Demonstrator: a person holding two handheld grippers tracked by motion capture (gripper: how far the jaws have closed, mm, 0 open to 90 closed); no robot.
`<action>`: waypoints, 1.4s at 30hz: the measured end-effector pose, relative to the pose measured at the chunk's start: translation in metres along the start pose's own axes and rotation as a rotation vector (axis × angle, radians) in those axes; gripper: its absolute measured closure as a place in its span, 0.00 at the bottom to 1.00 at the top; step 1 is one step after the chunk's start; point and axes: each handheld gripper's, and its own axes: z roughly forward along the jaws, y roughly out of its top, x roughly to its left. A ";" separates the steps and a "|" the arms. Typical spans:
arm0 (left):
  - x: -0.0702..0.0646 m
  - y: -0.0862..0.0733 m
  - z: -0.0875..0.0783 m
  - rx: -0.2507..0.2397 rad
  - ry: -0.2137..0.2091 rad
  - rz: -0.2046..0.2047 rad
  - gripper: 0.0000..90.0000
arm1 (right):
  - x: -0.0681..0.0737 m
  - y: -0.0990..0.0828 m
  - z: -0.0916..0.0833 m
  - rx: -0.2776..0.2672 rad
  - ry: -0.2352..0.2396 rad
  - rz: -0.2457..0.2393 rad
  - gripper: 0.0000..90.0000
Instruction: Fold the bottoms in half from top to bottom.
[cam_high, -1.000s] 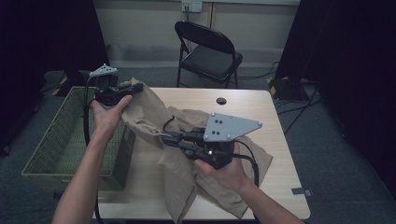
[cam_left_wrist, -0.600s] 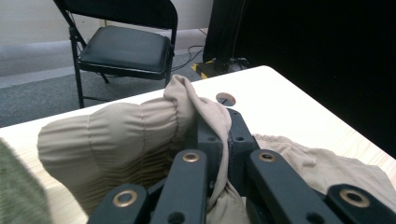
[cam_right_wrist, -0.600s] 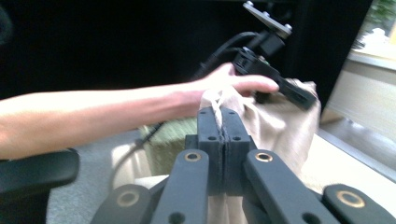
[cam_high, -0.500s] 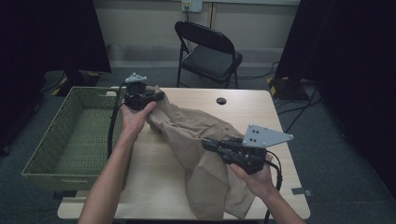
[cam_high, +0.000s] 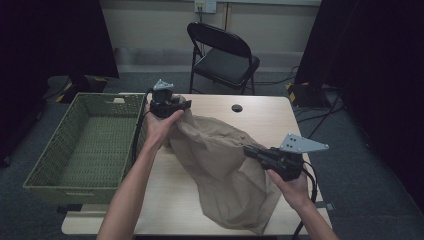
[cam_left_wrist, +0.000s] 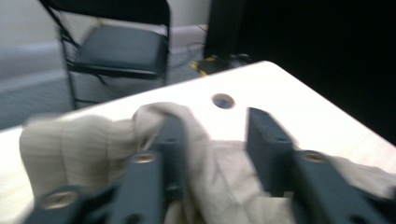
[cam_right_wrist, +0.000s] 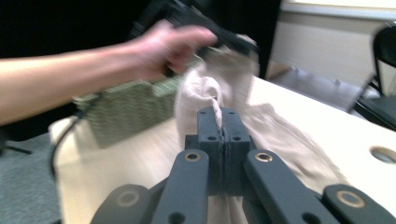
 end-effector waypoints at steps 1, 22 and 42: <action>0.001 0.002 -0.003 -0.012 0.012 0.002 0.55 | -0.006 -0.003 0.001 0.006 -0.008 0.015 0.99; -0.020 -0.030 -0.002 0.010 -0.040 0.033 0.46 | -0.084 -0.042 0.015 0.126 -0.156 0.153 0.99; -0.034 -0.131 0.018 0.221 -0.149 0.043 0.71 | -0.116 -0.085 0.001 0.256 -0.315 0.161 0.82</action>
